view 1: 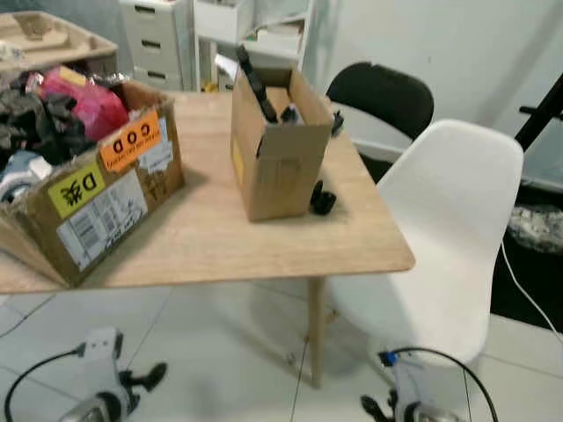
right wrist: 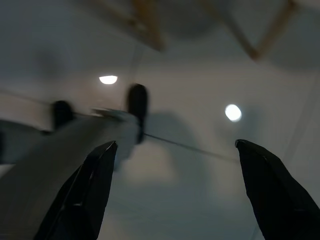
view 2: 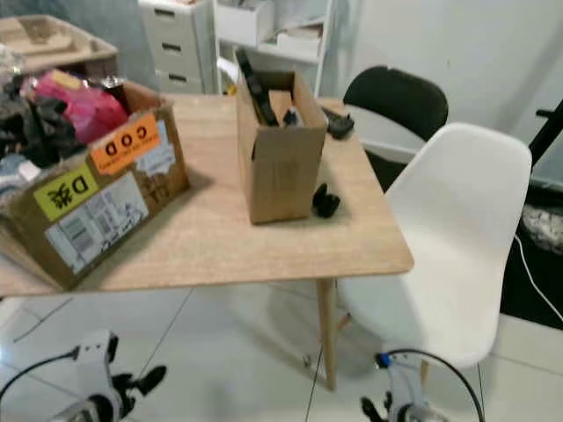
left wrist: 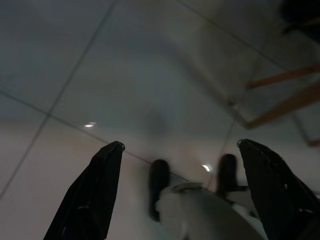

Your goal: Picking trash to rubbish bin

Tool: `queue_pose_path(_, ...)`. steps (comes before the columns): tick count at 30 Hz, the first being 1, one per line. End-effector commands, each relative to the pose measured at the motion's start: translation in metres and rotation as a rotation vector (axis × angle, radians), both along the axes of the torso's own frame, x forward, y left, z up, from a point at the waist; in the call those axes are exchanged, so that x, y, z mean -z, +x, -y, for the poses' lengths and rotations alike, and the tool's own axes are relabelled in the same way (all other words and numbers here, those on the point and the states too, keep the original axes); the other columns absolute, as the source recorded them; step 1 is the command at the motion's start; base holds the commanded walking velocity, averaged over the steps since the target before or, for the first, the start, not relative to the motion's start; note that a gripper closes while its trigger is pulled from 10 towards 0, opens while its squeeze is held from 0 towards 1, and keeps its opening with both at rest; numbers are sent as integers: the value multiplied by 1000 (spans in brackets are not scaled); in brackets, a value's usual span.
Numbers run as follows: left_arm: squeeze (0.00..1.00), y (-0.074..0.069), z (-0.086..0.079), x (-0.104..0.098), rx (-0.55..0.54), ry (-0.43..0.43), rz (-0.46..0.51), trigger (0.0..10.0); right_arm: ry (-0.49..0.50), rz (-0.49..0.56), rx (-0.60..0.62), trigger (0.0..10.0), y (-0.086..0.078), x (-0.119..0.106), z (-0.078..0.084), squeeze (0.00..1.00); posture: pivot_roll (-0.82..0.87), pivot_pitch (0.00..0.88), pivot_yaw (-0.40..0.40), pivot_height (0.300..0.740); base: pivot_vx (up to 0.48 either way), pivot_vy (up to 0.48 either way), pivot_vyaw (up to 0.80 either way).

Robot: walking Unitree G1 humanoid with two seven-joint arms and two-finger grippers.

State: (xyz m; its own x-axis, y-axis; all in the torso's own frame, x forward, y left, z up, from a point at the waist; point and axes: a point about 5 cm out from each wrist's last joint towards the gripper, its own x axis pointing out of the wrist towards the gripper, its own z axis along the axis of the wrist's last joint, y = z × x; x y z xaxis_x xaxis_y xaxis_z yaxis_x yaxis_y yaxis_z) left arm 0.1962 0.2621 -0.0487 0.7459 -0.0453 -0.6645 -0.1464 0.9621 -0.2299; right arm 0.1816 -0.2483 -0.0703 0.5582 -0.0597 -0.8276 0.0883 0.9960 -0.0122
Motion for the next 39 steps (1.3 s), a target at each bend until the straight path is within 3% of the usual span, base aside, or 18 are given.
queue_pose_path(1, 0, -21, 4, 18, -79, 67, -139, 10000, -73, -35, 222, 10000, -21, 5, 20, 0, 40, 73, -13, 740, 0, 0, 0)
queue_pose_path(3, 0, -36, 8, 30, -121, 119, -248, 10000, -109, -65, 353, 10000, -36, 8, 30, 0, 44, 70, -13, 740, 0, 0, 0)
queue_pose_path(6, 0, -46, 16, 38, -80, 180, -318, 10000, -85, -80, 380, 10000, -40, 13, 22, 0, 49, 59, -14, 740, 0, 0, 0)
queue_pose_path(7, 0, -46, 16, 38, -80, 180, -318, 10000, -85, -80, 380, 10000, -40, 13, 22, 0, 49, 59, -14, 740, 0, 0, 0)
queue_pose_path(11, 0, -50, 36, 44, 85, 274, -332, 10000, 10, -47, 425, 10000, -28, 15, -1, 0, 64, 57, -20, 740, 0, 0, 0)
queue_pose_path(13, 0, -53, 37, 45, 103, 286, -341, 10000, 20, -44, 432, 10000, -25, 15, -4, 0, 66, 57, -20, 740, 0, 0, 0)
queue_pose_path(19, 0, -74, 42, 54, 229, 363, -407, 10000, 31, -44, 303, 10000, -12, 16, -27, 0, 92, 61, -25, 740, 0, 0, 0)
queue_pose_path(20, 0, -81, 45, 56, 288, 386, -425, 10000, 12, -53, 248, 10000, -11, 16, -32, 0, 102, 65, -32, 740, 0, 0, 0)
queue_pose_path(24, 0, -89, 49, 59, 288, 380, -453, 10000, -18, -82, 153, 10000, -15, 19, -39, 0, 113, 72, -38, 740, 0, 0, 0)
queue_pose_path(33, 0, -91, 56, 61, 306, 343, -449, 10000, -39, -94, 84, 10000, -16, 20, -41, 0, 113, 82, -47, 740, 0, 0, 0)
queue_pose_path(39, 0, -87, 62, 61, 403, 374, -448, 10000, -56, -100, 8, 10000, -13, 19, -43, 0, 100, 86, -53, 740, 0, 0, 0)
